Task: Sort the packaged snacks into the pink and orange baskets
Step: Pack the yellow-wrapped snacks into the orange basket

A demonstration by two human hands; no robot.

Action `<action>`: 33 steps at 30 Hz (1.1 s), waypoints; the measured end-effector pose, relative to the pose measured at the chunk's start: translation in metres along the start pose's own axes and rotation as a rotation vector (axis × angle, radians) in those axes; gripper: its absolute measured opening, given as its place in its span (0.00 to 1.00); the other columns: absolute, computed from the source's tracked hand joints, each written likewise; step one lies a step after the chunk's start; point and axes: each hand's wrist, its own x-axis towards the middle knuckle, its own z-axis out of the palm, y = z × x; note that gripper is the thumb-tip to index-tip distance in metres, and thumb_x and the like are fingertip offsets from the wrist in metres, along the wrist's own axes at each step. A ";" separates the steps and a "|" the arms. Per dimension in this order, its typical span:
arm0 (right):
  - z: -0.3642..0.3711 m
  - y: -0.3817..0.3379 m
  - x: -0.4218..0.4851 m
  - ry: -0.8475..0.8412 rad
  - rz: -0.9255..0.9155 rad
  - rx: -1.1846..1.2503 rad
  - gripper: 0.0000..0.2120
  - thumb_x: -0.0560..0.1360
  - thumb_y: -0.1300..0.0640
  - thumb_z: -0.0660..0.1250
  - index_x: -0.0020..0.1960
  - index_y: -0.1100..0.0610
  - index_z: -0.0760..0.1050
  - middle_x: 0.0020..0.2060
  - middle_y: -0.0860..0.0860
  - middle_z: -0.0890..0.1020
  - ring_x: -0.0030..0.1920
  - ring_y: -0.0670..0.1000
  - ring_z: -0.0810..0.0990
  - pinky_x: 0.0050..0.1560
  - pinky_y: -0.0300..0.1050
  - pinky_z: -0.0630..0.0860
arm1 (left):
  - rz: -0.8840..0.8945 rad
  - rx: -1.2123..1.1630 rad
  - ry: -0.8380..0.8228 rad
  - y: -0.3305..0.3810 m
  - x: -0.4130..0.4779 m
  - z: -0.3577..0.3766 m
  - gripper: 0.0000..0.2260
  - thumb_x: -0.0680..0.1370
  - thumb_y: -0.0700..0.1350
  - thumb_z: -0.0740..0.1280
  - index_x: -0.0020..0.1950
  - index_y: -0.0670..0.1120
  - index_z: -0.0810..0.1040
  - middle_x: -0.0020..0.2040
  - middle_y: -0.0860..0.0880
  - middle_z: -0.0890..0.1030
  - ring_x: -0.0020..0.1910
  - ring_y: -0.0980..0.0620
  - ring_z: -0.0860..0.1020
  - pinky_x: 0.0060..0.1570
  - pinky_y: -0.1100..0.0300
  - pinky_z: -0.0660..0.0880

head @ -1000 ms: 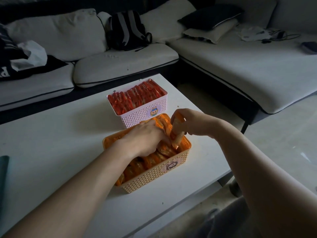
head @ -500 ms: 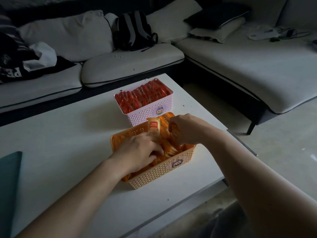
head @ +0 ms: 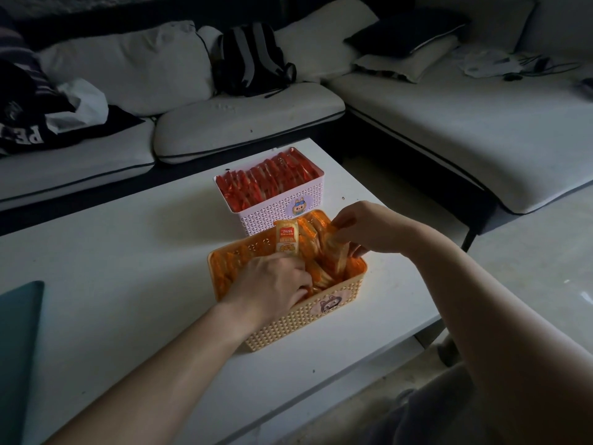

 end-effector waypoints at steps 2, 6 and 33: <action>-0.001 -0.001 -0.001 0.054 -0.067 -0.108 0.14 0.81 0.56 0.67 0.65 0.55 0.79 0.57 0.50 0.83 0.50 0.51 0.85 0.49 0.43 0.84 | -0.006 -0.011 0.026 -0.003 0.000 0.002 0.07 0.80 0.51 0.69 0.52 0.52 0.86 0.50 0.55 0.84 0.51 0.55 0.80 0.49 0.56 0.81; -0.001 -0.013 -0.007 0.145 -0.191 -0.217 0.14 0.79 0.56 0.70 0.64 0.52 0.81 0.58 0.47 0.82 0.53 0.48 0.81 0.51 0.38 0.79 | -0.026 -0.031 0.028 -0.009 -0.001 0.005 0.08 0.80 0.54 0.68 0.53 0.54 0.84 0.51 0.58 0.83 0.51 0.57 0.79 0.49 0.61 0.78; 0.000 -0.035 -0.023 0.121 -0.293 -0.639 0.09 0.78 0.65 0.65 0.48 0.55 0.83 0.54 0.50 0.82 0.50 0.53 0.82 0.50 0.46 0.83 | 0.101 0.078 -0.010 -0.003 0.008 0.007 0.20 0.82 0.45 0.67 0.74 0.54 0.73 0.59 0.51 0.81 0.54 0.50 0.81 0.46 0.59 0.82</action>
